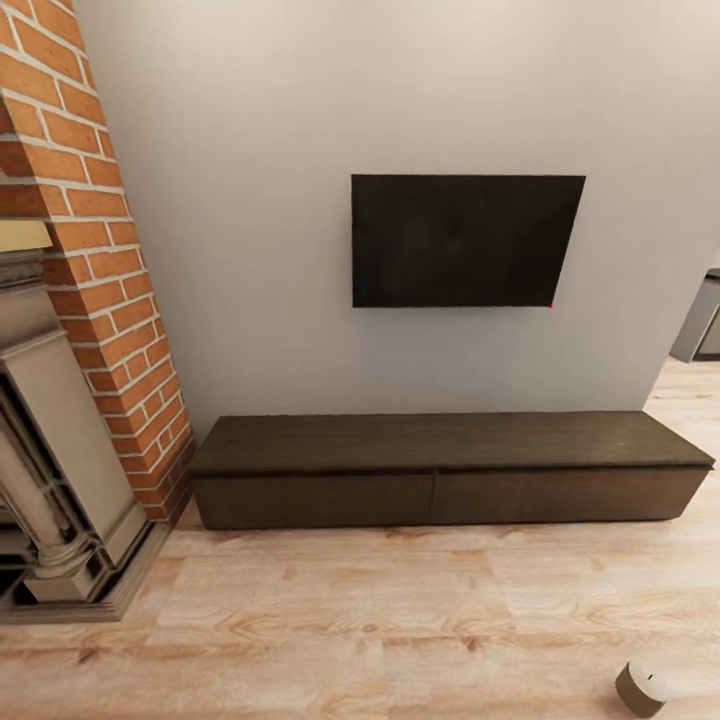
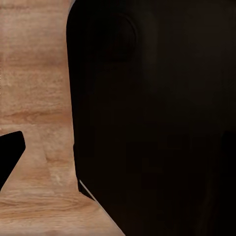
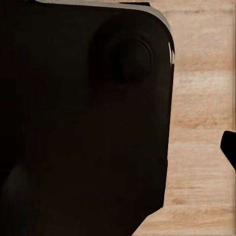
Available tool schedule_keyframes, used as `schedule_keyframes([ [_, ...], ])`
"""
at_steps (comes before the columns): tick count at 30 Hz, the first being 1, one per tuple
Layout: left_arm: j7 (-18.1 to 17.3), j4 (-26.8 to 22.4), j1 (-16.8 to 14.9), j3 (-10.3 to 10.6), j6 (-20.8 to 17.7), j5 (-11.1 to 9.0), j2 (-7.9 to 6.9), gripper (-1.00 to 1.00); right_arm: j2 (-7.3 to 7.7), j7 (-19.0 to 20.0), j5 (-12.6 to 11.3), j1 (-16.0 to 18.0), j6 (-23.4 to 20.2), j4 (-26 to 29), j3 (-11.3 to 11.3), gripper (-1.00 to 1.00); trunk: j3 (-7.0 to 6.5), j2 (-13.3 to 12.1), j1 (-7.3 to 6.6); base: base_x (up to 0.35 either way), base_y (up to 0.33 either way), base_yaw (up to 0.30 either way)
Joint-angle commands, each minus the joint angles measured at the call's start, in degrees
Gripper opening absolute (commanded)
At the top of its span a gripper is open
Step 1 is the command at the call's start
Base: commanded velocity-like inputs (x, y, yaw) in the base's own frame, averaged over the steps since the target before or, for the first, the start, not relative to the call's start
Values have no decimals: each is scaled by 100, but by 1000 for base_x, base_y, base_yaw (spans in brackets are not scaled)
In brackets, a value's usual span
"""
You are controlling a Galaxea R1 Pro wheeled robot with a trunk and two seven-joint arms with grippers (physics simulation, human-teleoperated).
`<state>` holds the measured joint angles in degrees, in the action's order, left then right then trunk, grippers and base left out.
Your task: Place each of the two pumpkins and all three candles from the living room inside a cabinet in the living room (use any cabinet), then make sure every cabinet is closed, and position the cauldron so it is next to a table in the living room.
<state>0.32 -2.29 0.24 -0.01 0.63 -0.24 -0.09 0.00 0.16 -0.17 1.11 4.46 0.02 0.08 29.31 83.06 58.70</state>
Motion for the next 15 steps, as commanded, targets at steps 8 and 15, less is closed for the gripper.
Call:
schedule_keyframes([
  [8,3,-9,2,1,45,5,0,100,0,2,-9,3,28,-9,1,100,4,2,3,270,-52,132],
  [15,3,-9,2,1,51,6,9,100,-1,2,-13,3,27,-8,2,100,4,2,3,267,-22,31],
])
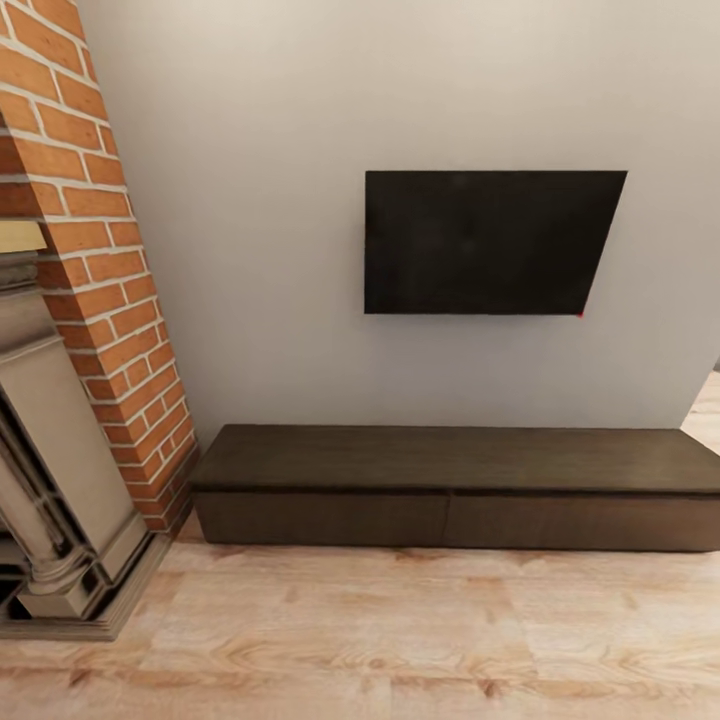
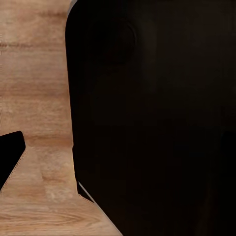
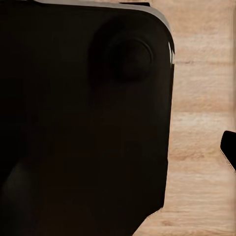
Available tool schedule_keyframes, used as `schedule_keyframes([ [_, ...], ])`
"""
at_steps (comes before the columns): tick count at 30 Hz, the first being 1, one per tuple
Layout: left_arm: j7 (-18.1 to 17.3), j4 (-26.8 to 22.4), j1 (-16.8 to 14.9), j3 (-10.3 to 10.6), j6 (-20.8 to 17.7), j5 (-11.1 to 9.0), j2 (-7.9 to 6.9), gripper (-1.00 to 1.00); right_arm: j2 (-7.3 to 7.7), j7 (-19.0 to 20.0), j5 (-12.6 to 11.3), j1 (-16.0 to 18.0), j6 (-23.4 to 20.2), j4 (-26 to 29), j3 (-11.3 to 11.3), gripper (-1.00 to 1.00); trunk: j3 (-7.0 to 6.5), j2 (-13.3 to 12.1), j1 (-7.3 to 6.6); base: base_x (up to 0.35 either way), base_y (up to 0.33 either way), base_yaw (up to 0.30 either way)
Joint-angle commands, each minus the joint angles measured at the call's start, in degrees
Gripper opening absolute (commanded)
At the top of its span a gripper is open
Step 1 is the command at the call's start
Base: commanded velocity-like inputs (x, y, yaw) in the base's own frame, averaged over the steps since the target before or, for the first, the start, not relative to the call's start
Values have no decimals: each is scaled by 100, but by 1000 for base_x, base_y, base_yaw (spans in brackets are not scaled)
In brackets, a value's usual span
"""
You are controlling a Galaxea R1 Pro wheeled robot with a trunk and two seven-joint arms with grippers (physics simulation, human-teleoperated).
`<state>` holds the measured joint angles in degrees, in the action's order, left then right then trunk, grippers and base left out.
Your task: Place each of the two pumpkins and all three candles from the living room inside a cabinet in the living room (use any cabinet), then make sure every cabinet is closed, and position the cauldron so it is next to a table in the living room.
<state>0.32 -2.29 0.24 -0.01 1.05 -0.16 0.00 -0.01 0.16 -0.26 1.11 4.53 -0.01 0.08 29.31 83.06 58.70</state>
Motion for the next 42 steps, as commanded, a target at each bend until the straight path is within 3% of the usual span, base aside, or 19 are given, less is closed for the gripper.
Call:
schedule_keyframes([
  [1,3,-8,3,1,9,-1,0,100,0,0,-2,3,17,-6,1,100,4,2,3,280,-3,5],
  [12,3,-8,3,1,9,-1,-6,100,-2,-7,-1,3,14,4,2,100,4,2,3,269,-1,1],
  [32,14,-18,-44,13,114,-1,-21,100,1,-53,-3,3,20,9,2,100,4,2,3,14,0,0],
  [34,38,-148,-93,15,89,-4,-45,100,1,-52,-4,3,21,9,4,100,4,2,3,0,0,0],
  [38,39,-852,-157,5,-67,-21,-98,100,1,-52,-6,3,22,10,8,100,4,2,3,0,0,0],
  [40,39,-1247,-180,3,-362,-23,-110,100,-2,-52,3,3,22,11,-2,100,4,2,3,0,0,0],
  [42,32,-1830,-212,2,-1075,-20,-118,100,-6,-50,12,3,24,12,-9,100,4,2,3,0,0,0],
])
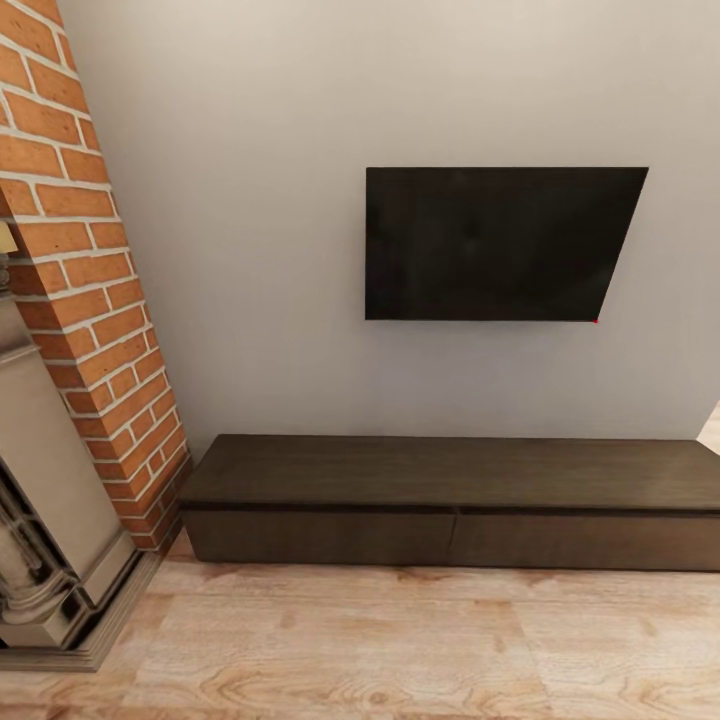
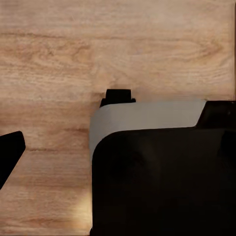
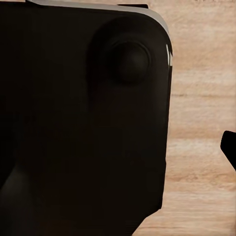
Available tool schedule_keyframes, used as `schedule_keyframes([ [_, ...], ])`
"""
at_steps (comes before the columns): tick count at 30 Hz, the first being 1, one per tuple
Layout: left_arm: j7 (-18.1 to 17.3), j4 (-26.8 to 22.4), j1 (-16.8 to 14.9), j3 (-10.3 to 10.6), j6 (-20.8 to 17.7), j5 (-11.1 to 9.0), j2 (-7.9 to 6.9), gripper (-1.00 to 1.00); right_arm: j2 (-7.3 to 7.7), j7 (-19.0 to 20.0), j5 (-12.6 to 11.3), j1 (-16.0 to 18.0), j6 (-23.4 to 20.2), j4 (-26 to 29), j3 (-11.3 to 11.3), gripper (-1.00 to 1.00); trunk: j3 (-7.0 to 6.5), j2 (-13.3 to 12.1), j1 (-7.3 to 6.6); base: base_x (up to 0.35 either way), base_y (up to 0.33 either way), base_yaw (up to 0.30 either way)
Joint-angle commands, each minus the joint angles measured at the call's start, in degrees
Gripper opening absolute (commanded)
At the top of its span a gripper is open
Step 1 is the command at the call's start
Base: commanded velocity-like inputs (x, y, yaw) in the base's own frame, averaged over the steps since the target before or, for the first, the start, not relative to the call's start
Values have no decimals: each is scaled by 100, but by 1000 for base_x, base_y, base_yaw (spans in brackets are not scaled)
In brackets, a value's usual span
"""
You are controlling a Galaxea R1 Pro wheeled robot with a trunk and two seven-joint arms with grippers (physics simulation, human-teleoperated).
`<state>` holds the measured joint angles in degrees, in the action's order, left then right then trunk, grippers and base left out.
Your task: Place each of the two pumpkins and all three candles from the living room inside a cabinet in the living room (use any cabinet), then make sure every cabinet is closed, and position the cauldron so it is next to a table in the living room.
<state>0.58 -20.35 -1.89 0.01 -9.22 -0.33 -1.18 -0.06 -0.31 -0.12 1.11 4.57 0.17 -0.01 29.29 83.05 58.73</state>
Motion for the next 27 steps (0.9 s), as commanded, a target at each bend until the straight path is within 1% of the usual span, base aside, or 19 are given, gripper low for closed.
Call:
schedule_keyframes([
  [1,-13,-333,-8,0,-460,-4,-2,100,-1,6,-8,4,31,-1,4,100,6,3,0,0,0,0],
  [2,-20,-492,-12,-1,-661,-3,-3,100,-2,9,-11,4,44,1,5,100,6,3,0,0,0,0],
  [4,-39,-1168,-39,-5,-1370,-3,1,100,-6,17,-25,5,140,44,18,100,6,3,0,0,0,0],
  [5,-43,-1344,-44,-4,-1519,-3,5,100,-7,24,-30,8,156,85,23,100,6,3,0,0,0,0],
  [6,-48,-1702,-57,-6,-1792,-3,22,100,-12,32,-52,20,163,241,31,100,6,3,0,0,0,0],
  [7,-50,-1882,-63,-7,-1926,-3,32,100,-14,37,-78,25,161,361,34,100,6,3,0,0,0,0],
  [8,-53,-2245,-72,-5,-2193,-3,49,100,-16,44,-171,33,137,677,38,100,6,3,0,0,0,0],
  [9,-55,-2602,-83,-3,-2471,-3,64,100,-15,49,-337,38,72,1053,40,100,6,3,0,0,0,0],
  [10,-55,-2771,-88,-3,-2611,-3,69,100,-14,50,-448,40,19,1243,41,100,6,3,0,0,0,0],
  [12,-62,-3405,-101,3,-3143,1,100,100,-13,61,-1061,48,-350,1959,43,100,6,3,0,0,0,0],
  [13,-63,-3563,-103,6,-3260,2,113,100,-12,64,-1243,53,-466,2117,42,100,6,3,0,0,0,0],
  [15,-64,-4175,-107,12,-3655,4,154,100,-3,75,-1995,141,-914,2642,39,100,6,3,0,0,0,0],
  [16,-63,-4311,-108,15,-3740,2,161,100,-1,77,-2170,178,-1007,2730,39,100,6,3,0,0,0,0],
  [17,-64,-4556,-109,19,-3903,1,167,100,5,79,-2477,281,-1164,2860,38,100,6,3,0,0,0,0],
  [18,-65,-4672,-109,20,-3985,2,171,100,7,80,-2614,343,-1224,2905,37,100,6,3,0,0,0,0],
  [20,-62,-5174,-124,34,-4365,4,190,100,16,78,-2993,591,-1392,3012,37,100,6,3,0,0,0,0],
  [21,-61,-5329,-135,37,-4459,5,193,100,19,77,-3058,642,-1419,3030,37,100,6,3,0,0,0,0],
  [24,-65,-6132,-185,54,-4732,-4,204,100,22,80,-3362,853,-1521,3127,36,100,6,3,0,0,0,0],
  [27,-66,-6386,-206,81,-4795,-51,256,100,23,111,-3602,995,-1550,3161,36,100,60,123,66,0,0,0],
])
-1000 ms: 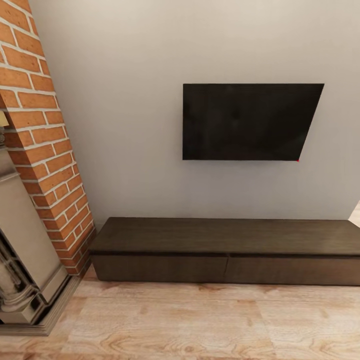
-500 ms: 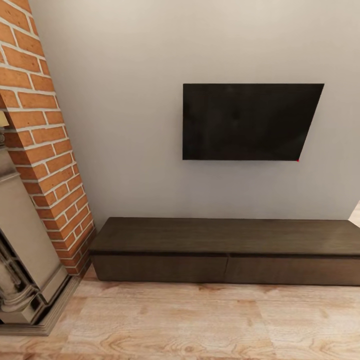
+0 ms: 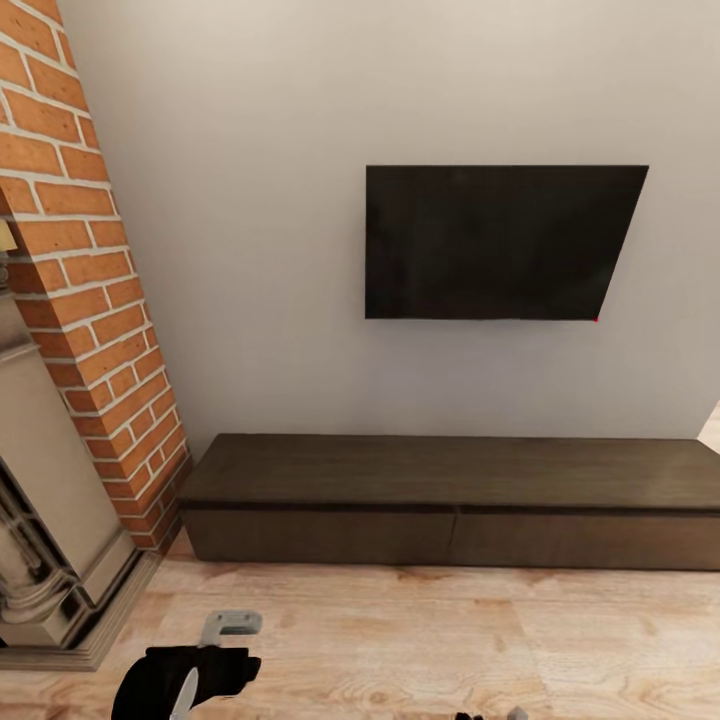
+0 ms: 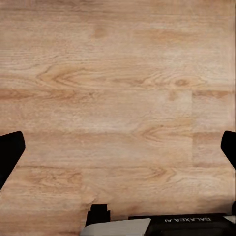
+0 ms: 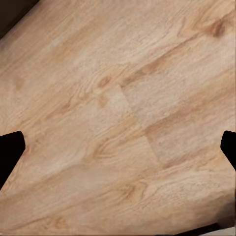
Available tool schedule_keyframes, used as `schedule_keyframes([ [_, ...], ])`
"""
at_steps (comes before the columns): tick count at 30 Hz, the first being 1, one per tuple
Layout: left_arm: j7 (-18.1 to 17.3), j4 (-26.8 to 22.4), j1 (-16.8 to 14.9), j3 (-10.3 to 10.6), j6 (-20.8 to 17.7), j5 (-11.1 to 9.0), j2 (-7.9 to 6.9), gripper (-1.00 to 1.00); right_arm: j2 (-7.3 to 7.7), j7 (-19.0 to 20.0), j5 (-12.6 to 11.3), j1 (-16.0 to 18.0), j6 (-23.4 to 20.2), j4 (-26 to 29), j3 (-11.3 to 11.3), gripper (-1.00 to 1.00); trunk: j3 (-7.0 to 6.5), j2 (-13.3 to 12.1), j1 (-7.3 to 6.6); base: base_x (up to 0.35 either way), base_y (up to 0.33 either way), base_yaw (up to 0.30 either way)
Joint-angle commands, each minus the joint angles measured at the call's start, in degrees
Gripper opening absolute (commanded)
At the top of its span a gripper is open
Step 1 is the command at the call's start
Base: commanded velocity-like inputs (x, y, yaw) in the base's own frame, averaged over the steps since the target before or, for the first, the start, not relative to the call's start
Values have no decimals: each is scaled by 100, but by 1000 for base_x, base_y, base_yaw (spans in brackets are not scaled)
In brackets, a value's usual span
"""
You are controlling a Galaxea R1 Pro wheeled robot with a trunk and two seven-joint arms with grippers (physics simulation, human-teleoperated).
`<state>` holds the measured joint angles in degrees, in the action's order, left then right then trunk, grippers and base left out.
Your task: Place each of the two pumpkins and all three candles from the living room inside a cabinet in the living room (use any cabinet), then make sure every cabinet is closed, and position the cauldron so it is next to a table in the living room.
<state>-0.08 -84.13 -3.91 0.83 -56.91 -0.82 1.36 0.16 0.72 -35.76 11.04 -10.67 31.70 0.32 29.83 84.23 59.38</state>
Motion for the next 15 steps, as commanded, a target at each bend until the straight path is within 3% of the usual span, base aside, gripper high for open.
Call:
schedule_keyframes([
  [1,-1,-45,-9,35,-41,-42,70,100,8,114,-174,42,-33,78,4,100,25,45,22,0,0,0],
  [8,-1,-67,-75,87,-56,-83,152,100,72,851,-730,81,-268,542,14,100,150,326,176,0,0,0],
  [15,-6,-67,-144,156,-61,-129,154,100,89,1370,-882,83,-300,806,24,100,276,606,330,0,0,0],
])
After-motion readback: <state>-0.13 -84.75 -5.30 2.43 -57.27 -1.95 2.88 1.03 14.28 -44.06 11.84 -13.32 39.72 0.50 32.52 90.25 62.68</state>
